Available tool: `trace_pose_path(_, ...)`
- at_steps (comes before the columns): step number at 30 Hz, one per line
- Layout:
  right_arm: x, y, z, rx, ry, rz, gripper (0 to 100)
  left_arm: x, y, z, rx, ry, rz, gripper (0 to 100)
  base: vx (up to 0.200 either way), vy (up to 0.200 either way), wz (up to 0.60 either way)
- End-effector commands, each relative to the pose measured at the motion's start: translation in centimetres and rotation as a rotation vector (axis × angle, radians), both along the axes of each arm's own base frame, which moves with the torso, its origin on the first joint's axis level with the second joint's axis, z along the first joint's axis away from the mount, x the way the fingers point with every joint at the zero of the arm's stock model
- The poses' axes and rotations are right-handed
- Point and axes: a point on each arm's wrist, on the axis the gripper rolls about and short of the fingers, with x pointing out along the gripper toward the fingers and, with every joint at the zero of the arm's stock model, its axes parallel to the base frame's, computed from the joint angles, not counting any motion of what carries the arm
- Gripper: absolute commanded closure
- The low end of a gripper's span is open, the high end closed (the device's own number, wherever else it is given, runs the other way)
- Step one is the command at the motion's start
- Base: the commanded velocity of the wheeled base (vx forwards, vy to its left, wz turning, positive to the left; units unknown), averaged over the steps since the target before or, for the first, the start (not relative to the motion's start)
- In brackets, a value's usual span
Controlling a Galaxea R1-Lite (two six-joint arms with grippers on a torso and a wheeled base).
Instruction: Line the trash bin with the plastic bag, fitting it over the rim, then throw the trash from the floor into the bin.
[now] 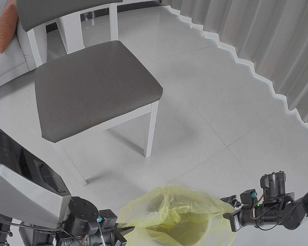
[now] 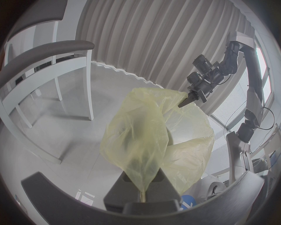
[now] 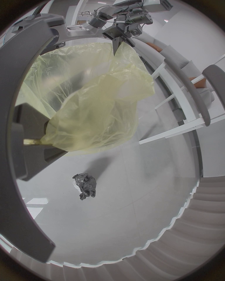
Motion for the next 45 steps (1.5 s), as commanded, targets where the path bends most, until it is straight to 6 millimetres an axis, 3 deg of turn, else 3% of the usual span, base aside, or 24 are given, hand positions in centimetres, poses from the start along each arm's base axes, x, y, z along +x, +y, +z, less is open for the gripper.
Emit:
trace_pose_path(1, 1.2, 0.3, -2.0, -0.012, 0.047, 0.0, 100, -0.3, 0.5, -2.6, 0.064, 0.076, 0.005, 100, 0.0, 0.0, 0.0)
trace_pose_path(13, 2.5, 0.6, -3.8, -0.022, 0.086, 0.001, 100, 0.2, 1.0, -3.2, 0.074, 0.09, 0.028, 100, 0.0, 0.0, 0.0)
trace_pose_path(19, 2.7, 0.5, -4.2, -0.023, 0.085, -0.006, 100, 0.8, 0.5, -3.7, 0.068, 0.083, 0.032, 100, 0.0, 0.0, 0.0)
trace_pose_path(28, 4.3, 0.5, -6.2, -0.007, 0.022, -0.02, 100, 2.7, -0.6, -4.7, 0.046, 0.042, 0.047, 100, 0.0, 0.0, 0.0)
trace_pose_path(36, 5.3, -0.1, -5.6, 0.021, -0.091, -0.042, 100, 3.7, -0.5, -3.4, 0.0, -0.001, 0.072, 100, 0.0, 0.0, 0.0)
trace_pose_path(45, 5.6, -0.3, -5.6, 0.019, -0.099, -0.046, 100, 3.7, -0.7, -3.7, 0.004, 0.002, 0.067, 100, 0.0, 0.0, 0.0)
